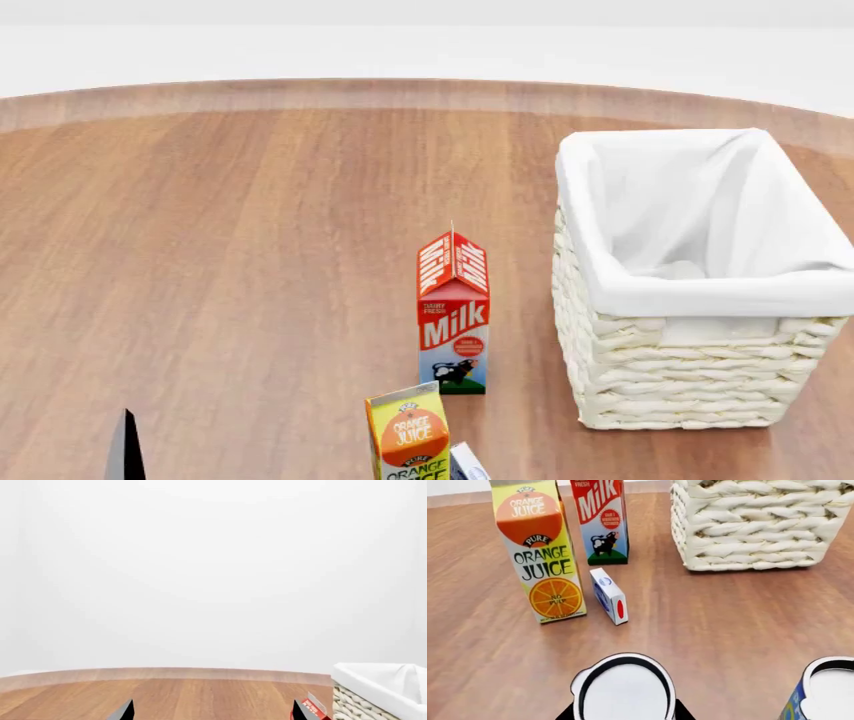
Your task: Pick up the tomato sauce, and put it in the basket.
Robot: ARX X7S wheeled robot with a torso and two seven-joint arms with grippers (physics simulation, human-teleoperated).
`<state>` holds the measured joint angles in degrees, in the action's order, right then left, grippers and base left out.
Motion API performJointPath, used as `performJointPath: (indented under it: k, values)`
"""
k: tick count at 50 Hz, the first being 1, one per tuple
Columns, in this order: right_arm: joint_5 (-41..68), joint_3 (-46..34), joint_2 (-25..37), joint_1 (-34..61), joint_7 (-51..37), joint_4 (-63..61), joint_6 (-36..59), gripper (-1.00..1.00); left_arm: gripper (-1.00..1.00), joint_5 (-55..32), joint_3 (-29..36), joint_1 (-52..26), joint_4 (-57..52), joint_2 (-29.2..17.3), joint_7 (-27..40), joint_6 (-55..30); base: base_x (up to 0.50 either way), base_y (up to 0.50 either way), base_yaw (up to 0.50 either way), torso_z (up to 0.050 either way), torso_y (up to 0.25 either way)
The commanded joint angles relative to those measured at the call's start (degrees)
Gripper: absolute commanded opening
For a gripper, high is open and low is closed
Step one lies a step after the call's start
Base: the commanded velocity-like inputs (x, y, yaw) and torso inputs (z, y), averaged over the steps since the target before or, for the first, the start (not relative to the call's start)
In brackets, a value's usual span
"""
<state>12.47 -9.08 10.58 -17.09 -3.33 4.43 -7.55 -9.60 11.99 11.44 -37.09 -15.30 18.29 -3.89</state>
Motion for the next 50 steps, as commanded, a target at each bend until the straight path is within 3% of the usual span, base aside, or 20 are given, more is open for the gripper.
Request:
performJointPath:
  k: [1,8,14,23,40,50]
  values:
    - [1.3,0.6,1.6,-1.5,-1.0,-7.0,1.1,-1.0,1.0,-0.5,0.4,-0.2,0.1,-0.4,0.5,0.0,0.0,0.0,0.0,0.0,0.0]
    - [5.3,3.2,4.6,-5.1,-2.6,-23.9,2.7,-1.0,1.0,-0.8,0.2,-0.3,0.0,-0.7,0.9,-0.1,0.0,0.0,0.0,0.0,0.0]
    - [8.1,5.5,5.2,-5.0,-2.7,-29.3,-0.6,-1.0,1.0,-1.2,0.1,-0.3,-0.3,-1.0,1.2,-0.1,0.0,0.0,0.0,0.0,0.0]
    - [11.3,7.4,7.0,-2.1,-5.3,-38.0,2.5,-1.0,1.0,-1.6,0.0,-0.5,-0.5,-1.4,1.6,-0.3,0.0,0.0,0.0,0.0,0.0]
    - [16.7,10.5,8.6,13.4,-12.0,-43.6,10.8,-1.0,1.0,-2.6,-0.3,-0.6,-0.6,-2.0,2.3,-0.1,0.0,0.0,0.0,0.0,0.0]
    - [20.2,11.8,11.1,27.5,-16.4,-43.7,18.5,-1.0,1.0,-2.9,-0.1,-0.8,-0.5,-2.2,2.6,0.1,0.0,0.0,0.0,0.0,0.001]
